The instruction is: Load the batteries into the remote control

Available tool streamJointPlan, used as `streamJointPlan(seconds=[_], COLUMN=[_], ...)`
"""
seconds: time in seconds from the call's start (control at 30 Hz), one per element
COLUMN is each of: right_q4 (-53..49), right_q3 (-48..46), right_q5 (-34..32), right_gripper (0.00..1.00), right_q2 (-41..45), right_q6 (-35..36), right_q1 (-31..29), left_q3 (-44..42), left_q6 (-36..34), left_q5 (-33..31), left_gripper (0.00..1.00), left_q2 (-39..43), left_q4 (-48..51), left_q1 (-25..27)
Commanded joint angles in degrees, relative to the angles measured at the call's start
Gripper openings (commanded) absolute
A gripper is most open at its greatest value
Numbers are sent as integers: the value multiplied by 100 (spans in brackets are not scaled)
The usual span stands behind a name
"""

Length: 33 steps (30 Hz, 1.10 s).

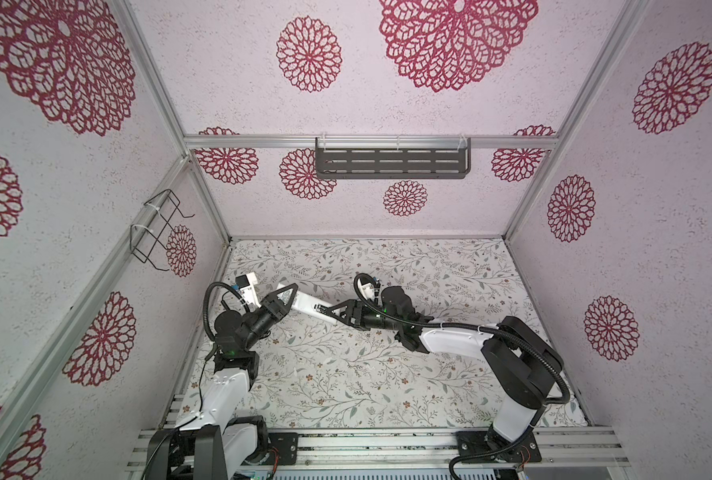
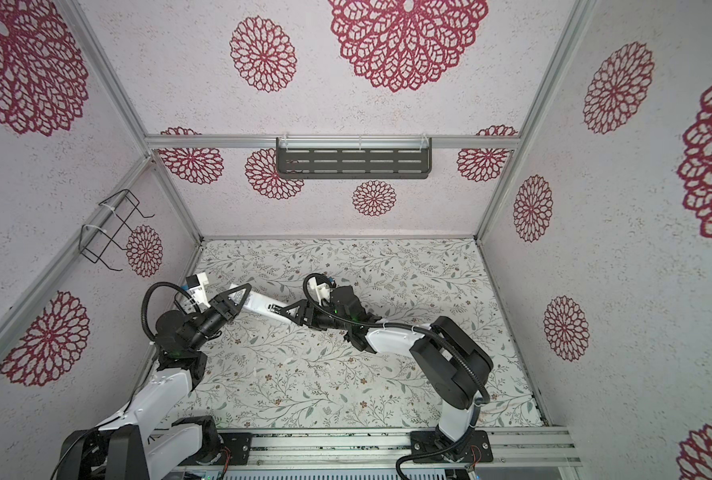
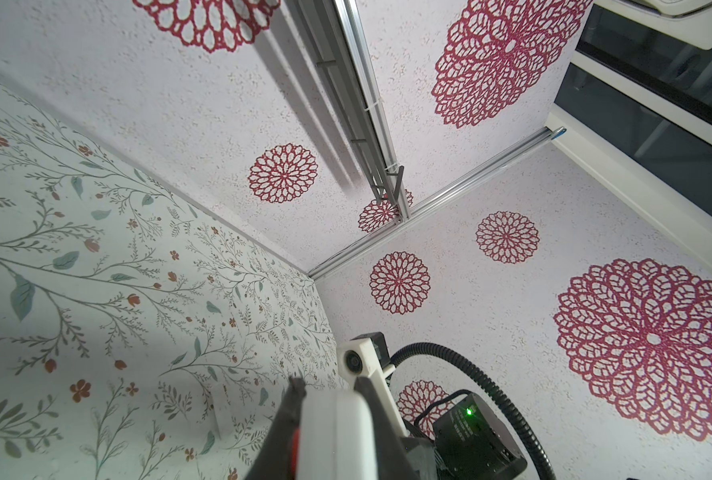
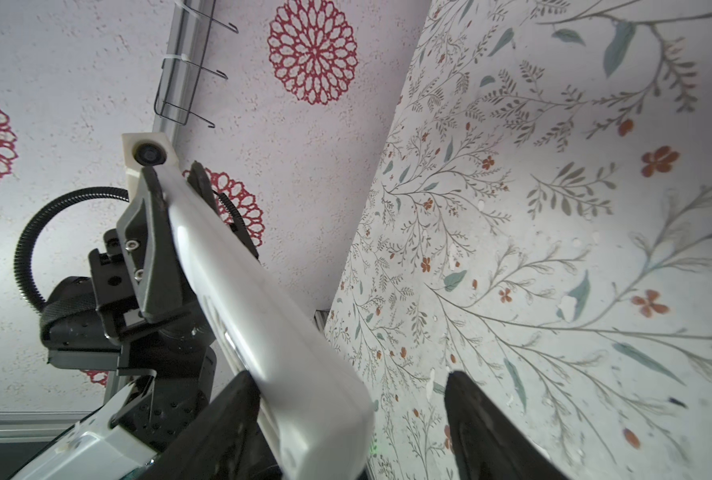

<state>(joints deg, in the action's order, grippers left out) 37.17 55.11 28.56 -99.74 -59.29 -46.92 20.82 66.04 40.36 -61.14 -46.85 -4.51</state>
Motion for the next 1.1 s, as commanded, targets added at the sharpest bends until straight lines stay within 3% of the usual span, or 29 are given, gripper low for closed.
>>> streamJointPlan(seconds=[0.0,0.27,0.4,0.57,0.8,0.93,1.07], right_q4=[-703,-1792,-3430,-5180,-6089,-6416,-6502], right_q3=[-106,-293,166,1140,2162,2664,2994], right_q5=[-80,-192,-913,-2019,-2732,-3021,-3081], right_gripper=[76,86,86,83,79,76,73], right_q2=[553,1447,1414,751,-406,-1012,-1412], right_q6=[639,1478,2332,3216,3796,4030,4156], right_q1=[240,631,805,816,816,816,816], left_q3=[267,440,690,1118,1696,1838,1764], left_q6=[76,-64,-271,-883,-2021,-2305,-2226], left_q5=[113,268,504,925,1301,1501,1552], left_gripper=[0,0,0,0,0,0,0], left_q2=[15,-64,-7,162,460,518,552], left_q4=[-330,-64,531,1870,4038,4568,4467], left_q1=[-82,-192,-302,-353,-480,-489,-482])
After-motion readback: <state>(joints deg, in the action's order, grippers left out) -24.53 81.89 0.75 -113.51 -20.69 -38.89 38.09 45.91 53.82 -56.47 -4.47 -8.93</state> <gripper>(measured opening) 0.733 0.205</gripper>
